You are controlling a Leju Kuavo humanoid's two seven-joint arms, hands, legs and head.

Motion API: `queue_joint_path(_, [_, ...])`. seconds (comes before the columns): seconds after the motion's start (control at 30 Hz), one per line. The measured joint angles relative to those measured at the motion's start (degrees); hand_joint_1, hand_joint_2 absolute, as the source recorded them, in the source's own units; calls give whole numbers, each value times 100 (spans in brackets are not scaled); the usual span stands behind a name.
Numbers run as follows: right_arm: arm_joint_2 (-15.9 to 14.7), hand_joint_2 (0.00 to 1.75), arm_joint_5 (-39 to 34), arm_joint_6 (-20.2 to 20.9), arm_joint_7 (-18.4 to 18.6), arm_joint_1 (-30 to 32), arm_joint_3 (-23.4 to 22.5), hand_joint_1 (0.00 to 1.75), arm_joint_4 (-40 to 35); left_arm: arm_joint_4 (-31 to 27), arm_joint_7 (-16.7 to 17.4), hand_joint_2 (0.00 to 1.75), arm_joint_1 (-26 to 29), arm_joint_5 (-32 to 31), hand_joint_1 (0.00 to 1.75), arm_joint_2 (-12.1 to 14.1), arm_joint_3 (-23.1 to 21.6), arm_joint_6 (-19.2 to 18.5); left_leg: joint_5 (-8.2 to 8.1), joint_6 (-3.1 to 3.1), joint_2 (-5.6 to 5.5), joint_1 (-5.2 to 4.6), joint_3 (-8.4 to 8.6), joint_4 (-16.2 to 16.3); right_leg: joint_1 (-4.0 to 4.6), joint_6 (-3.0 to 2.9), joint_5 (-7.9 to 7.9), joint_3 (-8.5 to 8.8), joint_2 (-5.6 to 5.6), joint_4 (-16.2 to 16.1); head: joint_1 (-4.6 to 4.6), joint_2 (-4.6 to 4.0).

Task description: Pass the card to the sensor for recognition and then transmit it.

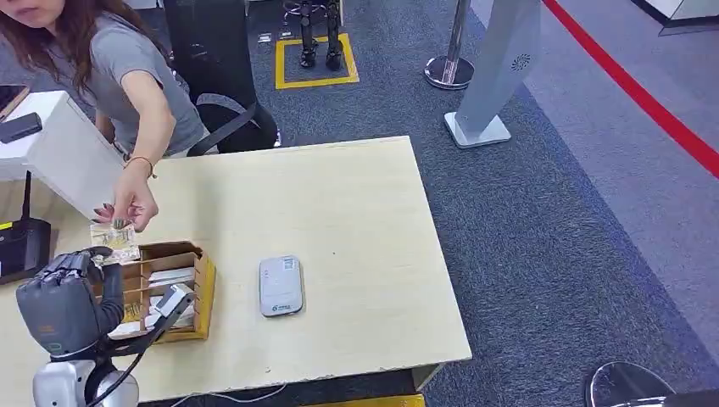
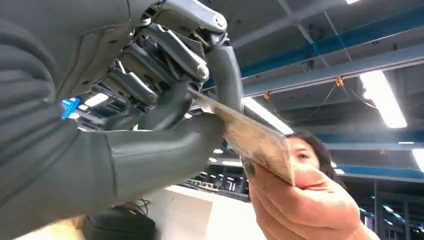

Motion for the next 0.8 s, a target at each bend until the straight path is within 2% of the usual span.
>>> queue_joint_path(0.23, [2,0,-18,-7,0,-2,0,0,-2,9,-116,175,-22,11,0,-74,55,0,0,0,0,0,0,0,0,0,0,1,0,0,0,-2])
queue_joint_path(0.8, [7,0,-35,-13,13,1,0,0,0,9,-63,175,46,-105,0,-118,86,0,0,0,0,0,0,0,0,0,0,0,0,0,0,0])
